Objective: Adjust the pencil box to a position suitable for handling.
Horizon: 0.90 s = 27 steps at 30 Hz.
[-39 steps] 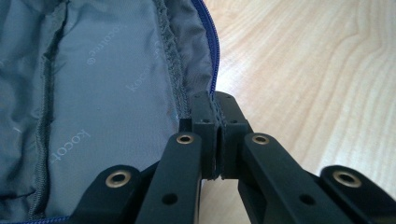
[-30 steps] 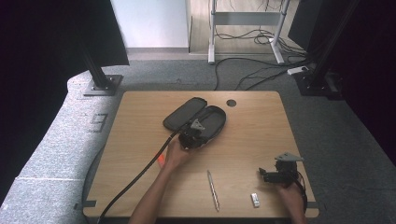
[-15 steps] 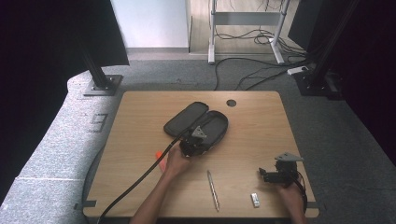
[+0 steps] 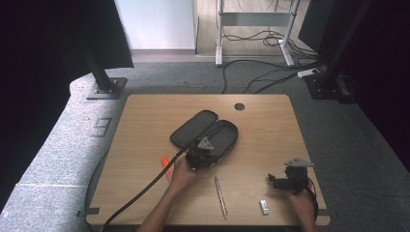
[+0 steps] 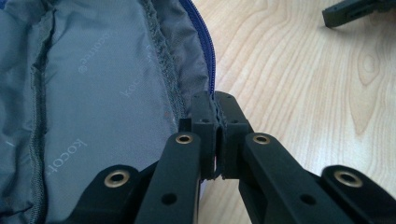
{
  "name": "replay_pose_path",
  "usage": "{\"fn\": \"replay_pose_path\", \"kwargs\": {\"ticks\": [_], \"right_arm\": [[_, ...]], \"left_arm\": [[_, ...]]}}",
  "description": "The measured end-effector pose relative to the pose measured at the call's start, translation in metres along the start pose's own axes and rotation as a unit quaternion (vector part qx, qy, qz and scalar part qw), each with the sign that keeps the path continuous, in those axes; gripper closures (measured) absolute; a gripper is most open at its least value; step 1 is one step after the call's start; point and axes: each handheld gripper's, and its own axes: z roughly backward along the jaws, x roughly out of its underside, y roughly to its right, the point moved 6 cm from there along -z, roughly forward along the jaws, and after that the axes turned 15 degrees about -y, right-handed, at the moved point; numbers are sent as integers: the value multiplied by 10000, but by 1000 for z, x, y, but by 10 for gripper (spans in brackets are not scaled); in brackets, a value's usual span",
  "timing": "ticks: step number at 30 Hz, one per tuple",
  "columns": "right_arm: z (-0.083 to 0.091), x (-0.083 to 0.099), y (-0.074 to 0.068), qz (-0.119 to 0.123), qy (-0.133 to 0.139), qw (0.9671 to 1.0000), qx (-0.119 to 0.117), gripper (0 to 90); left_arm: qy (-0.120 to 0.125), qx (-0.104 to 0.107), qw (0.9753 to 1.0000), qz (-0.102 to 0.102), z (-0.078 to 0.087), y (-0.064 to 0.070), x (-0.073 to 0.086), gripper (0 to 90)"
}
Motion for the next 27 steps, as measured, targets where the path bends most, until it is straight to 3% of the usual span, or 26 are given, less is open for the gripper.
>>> {"fn": "replay_pose_path", "kwargs": {"ticks": [17, 27], "right_arm": [[0, 0, 0, 2, 1, 10000, 1, 48], [0, 0, 0, 2, 1, 10000, 1, 48]], "left_arm": [[-4, 105, 9999, -4, 0, 14, 15, 835], [83, -65, 9999, -48, 11, 16, 14, 576]]}}
